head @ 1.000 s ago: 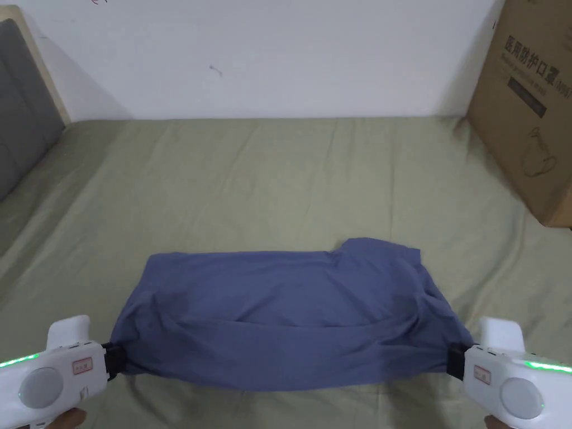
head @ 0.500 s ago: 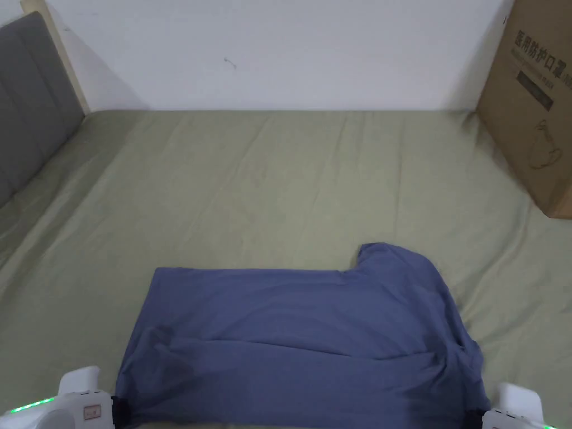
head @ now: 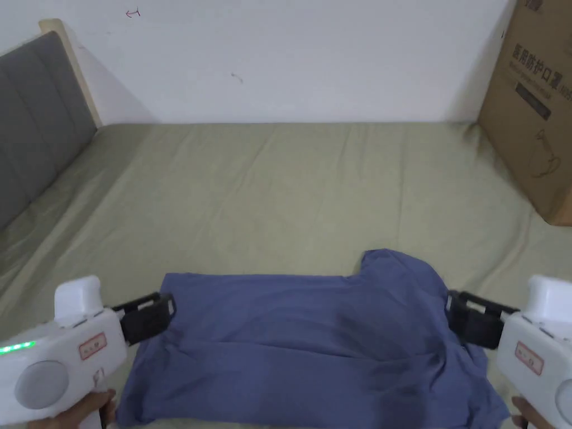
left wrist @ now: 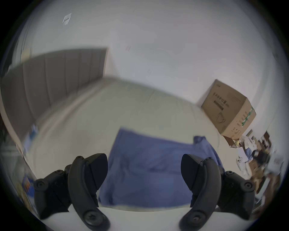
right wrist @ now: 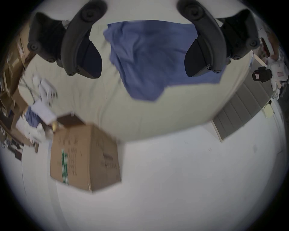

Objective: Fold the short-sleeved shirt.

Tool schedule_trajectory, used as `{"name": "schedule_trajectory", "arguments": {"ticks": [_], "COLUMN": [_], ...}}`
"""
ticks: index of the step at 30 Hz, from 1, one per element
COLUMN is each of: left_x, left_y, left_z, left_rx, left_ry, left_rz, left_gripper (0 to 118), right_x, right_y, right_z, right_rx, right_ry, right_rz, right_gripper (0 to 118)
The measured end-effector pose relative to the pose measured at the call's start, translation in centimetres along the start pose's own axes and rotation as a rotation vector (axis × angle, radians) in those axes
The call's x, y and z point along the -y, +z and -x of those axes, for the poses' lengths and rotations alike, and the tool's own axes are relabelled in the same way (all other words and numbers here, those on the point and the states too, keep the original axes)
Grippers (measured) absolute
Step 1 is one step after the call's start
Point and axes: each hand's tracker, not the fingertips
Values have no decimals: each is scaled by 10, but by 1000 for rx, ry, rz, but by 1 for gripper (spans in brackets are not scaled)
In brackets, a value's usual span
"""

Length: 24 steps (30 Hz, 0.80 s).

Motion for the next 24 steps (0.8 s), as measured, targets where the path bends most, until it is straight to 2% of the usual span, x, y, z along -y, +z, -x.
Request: {"name": "schedule_trajectory", "arguments": {"ticks": [5, 9, 10, 11, 12, 13, 14, 16, 20, 24], "left_x": [-30, -34, -33, -31, -30, -30, -28, -25, -27, -39], "left_y": [23, 27, 27, 28, 27, 24, 21, 16, 3, -26], "left_z": [-49, -70, -73, -74, -75, -73, -73, -71, -65, -50], "left_rx": [-70, -87, -76, -64, -35, 4, 11, 17, -18, -33], "left_ry": [-190, -266, -266, -267, -266, -255, -234, -236, -249, -196], "left_rz": [-254, -345, -345, -341, -331, -304, -294, -275, -242, -159], "left_gripper": [98, 96, 87, 74, 50, 6, 0, 0, 0, 0], "right_x": [-44, -56, -57, -57, -56, -56, -55, -53, -49, -46], "right_y": [26, 34, 35, 37, 37, 40, 39, 38, 32, 21], "right_z": [34, 54, 59, 62, 65, 72, 75, 76, 76, 74], "right_rx": [-3, 59, 68, 71, 81, 87, 84, 45, 55, 42], "right_ry": [85, 163, 179, 186, 193, 199, 202, 189, 196, 186], "right_rz": [-211, -312, -331, -338, -346, -344, -342, -328, -318, -284], "right_gripper": [109, 108, 101, 87, 60, 17, 0, 0, 0, 0]}}
